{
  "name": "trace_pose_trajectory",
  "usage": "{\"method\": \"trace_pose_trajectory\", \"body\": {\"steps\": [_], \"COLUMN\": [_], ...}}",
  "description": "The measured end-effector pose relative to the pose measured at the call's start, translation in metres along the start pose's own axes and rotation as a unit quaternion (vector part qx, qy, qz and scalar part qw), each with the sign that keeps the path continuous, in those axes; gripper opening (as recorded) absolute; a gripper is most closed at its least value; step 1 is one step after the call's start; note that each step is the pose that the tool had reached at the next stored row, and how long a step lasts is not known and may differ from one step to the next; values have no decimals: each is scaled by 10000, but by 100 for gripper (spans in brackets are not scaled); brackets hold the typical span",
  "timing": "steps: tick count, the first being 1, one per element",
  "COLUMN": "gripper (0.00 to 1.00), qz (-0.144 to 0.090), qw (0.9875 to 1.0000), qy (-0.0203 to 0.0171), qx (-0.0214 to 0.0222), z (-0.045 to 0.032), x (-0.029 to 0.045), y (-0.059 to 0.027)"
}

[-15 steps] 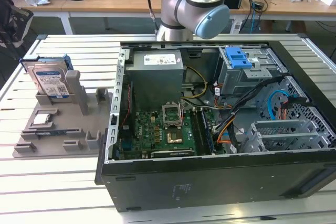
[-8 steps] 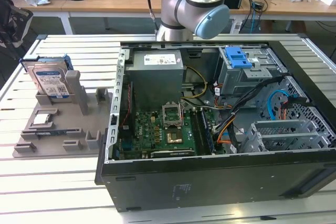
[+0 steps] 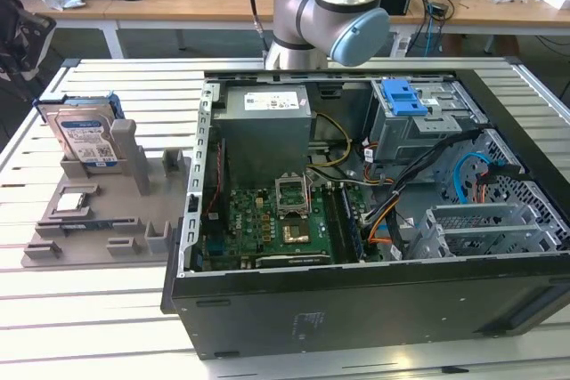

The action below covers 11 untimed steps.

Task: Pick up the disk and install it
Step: 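Pick up the disk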

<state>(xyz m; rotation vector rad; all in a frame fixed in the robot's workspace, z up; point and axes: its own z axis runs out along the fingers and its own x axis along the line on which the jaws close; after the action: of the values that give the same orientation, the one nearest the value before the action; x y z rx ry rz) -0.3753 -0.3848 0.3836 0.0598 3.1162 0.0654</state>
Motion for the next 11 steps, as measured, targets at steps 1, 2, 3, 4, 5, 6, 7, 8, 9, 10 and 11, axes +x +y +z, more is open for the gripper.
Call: {"method": "trace_pose_trajectory", "body": {"steps": [1,2,3,4,5,6,7,8,9,10,11], "gripper": [11,11,11,11,11,11,11,11,11,11,11], "qz": [-109,-204,-295,-425,-565,-649,-713,-781,-845,-998,-1120], "qw": [9999,9998,9996,9991,9984,9979,9974,9969,9964,9950,9937], "qy": [4,8,12,17,23,27,29,33,35,42,47], "qx": [-3,-5,-7,-10,-13,-15,-17,-19,-20,-23,-27], "z": [0,1,0,0,1,0,1,0,1,1,1], "x": [-1,-1,-1,-1,-1,-1,-1,-1,-1,-1,-1], "y": [0,0,0,-1,0,0,0,0,-1,0,-1]}}
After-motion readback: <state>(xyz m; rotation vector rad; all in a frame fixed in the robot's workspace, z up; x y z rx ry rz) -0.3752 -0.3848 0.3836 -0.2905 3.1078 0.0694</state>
